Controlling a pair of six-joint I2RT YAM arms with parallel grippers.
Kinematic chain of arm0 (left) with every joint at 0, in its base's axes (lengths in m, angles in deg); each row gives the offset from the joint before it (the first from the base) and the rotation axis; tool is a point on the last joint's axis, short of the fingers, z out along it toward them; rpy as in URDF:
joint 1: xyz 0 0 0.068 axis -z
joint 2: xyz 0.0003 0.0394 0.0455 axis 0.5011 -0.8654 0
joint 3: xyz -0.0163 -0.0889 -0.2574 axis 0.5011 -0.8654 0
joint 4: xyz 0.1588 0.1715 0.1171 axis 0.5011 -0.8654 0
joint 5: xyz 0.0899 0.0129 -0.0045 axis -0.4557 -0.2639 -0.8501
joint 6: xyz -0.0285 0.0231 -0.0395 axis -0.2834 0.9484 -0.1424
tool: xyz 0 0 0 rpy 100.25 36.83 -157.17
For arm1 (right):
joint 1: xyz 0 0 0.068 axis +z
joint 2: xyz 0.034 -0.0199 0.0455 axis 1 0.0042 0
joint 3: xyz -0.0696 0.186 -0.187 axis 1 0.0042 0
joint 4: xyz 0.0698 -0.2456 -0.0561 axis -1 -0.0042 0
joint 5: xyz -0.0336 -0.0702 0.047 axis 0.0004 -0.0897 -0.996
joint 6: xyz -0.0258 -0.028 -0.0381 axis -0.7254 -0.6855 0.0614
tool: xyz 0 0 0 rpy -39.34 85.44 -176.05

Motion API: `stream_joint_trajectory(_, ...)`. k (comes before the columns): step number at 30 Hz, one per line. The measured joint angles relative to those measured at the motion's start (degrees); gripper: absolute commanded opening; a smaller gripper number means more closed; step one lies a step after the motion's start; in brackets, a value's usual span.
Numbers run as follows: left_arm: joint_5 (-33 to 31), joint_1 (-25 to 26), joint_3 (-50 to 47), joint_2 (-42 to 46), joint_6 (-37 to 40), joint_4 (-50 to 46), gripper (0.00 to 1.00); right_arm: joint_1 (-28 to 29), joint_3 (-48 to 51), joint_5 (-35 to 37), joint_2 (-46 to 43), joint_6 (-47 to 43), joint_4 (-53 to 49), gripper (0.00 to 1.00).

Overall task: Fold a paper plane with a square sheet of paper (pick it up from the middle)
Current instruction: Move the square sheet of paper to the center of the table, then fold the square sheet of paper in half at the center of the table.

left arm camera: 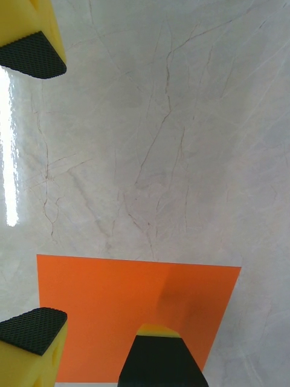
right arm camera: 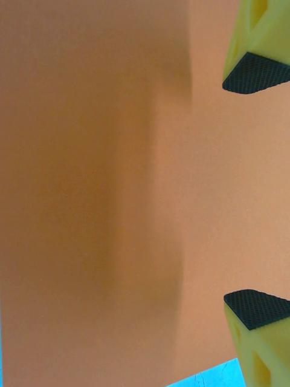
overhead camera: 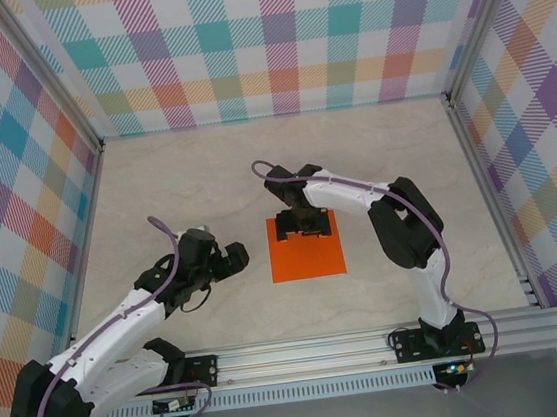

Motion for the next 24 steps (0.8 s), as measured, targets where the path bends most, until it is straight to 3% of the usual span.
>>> stream_joint_trajectory(17,3.34,-0.39,0.0,-2.03,0.48,1.62,1.0,0.74,-1.38,1.2,1.62,0.66,-0.98,1.0)
stream_joint_trajectory(24,4.15,-0.39,0.0,-2.45,0.7,2.54,1.0,0.76,-1.57,0.87,4.37,1.09,-0.87,1.0)
